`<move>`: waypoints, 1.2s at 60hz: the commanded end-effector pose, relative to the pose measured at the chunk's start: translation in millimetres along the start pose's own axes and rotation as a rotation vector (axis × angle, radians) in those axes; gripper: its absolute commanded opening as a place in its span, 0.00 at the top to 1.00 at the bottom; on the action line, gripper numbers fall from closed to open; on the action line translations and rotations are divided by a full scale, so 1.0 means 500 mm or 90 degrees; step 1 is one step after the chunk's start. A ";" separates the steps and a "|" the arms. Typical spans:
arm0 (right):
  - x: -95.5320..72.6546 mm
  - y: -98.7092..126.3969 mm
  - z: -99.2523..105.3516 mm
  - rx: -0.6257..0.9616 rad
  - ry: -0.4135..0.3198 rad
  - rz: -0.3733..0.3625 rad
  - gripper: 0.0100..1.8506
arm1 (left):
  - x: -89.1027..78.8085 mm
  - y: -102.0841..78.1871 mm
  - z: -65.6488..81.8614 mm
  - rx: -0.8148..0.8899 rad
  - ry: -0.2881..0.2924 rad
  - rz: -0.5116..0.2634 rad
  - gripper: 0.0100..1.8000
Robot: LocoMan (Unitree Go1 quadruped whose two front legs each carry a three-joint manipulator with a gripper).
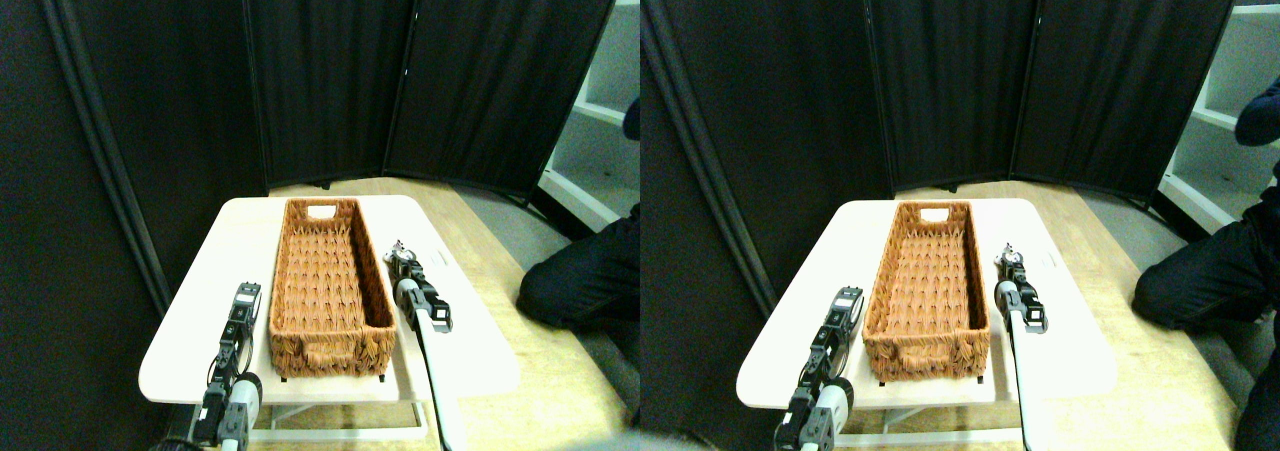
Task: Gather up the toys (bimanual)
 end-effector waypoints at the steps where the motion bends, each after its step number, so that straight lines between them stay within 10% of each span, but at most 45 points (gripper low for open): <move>1: -0.019 0.042 -0.001 -0.007 0.018 0.059 1.00 | 0.004 -0.005 0.010 0.001 -0.017 0.000 1.00; 27: -0.100 0.164 -0.033 -0.115 0.128 0.190 1.00 | 0.000 -0.008 0.010 -0.005 -0.016 0.008 1.00; 72: -0.114 0.176 -0.202 -0.097 0.252 0.186 1.00 | -0.028 0.005 0.008 0.012 -0.039 0.026 1.00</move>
